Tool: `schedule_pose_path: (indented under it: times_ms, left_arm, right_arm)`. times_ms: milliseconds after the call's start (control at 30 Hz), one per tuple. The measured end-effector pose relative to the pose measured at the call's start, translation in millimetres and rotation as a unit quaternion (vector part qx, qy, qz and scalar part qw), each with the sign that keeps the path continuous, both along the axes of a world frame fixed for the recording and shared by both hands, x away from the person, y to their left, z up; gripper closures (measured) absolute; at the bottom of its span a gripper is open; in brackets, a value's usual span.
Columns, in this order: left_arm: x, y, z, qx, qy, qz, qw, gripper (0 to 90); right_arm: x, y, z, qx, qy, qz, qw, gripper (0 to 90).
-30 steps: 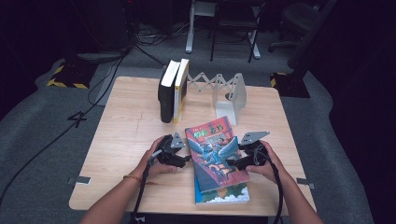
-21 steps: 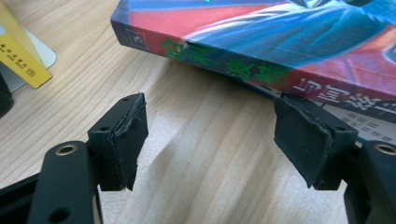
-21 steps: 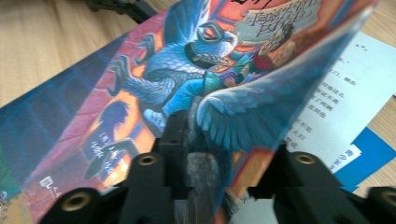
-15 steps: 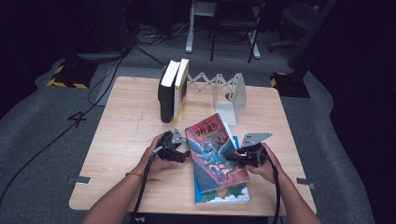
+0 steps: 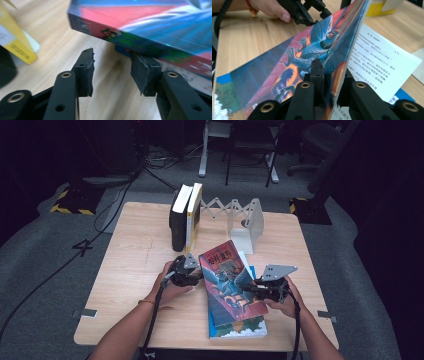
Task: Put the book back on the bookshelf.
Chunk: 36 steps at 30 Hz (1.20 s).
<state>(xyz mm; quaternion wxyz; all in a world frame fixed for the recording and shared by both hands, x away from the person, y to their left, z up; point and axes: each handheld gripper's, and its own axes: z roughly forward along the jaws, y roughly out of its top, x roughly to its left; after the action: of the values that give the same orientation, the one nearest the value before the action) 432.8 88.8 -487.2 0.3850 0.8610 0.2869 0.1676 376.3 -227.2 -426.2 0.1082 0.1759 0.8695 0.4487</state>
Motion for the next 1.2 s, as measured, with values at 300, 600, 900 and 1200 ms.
schedule_pose_path:
  times_ms: [300, 600, 900, 1200]
  left_arm:
    - [5.9, 6.9, 18.6, -0.04, -0.016, -0.009, 0.999, 54.6]
    - [-8.8, 11.8, 63.4, -0.093, -0.073, -0.061, 0.9911, 86.3]
    - [-15.1, 7.8, 73.3, -0.095, -0.095, -0.086, 0.9871, 89.4]
    - [-7.7, 4.5, 81.2, -0.085, -0.103, -0.069, 0.9887, 89.7]
  right_arm:
    - [-10.1, -7.4, 7.7, 0.026, -0.03, 0.009, 0.9992, 79.5]
    - [-22.6, -9.6, 22.6, 0.041, -0.097, 0.032, 0.994, 67.7]
    - [-18.8, 0.8, 18.7, -0.001, -0.089, 0.017, 0.9959, 68.3]
    - [-25.8, -1.6, 19.1, 0.023, -0.145, 0.0, 0.9891, 79.6]
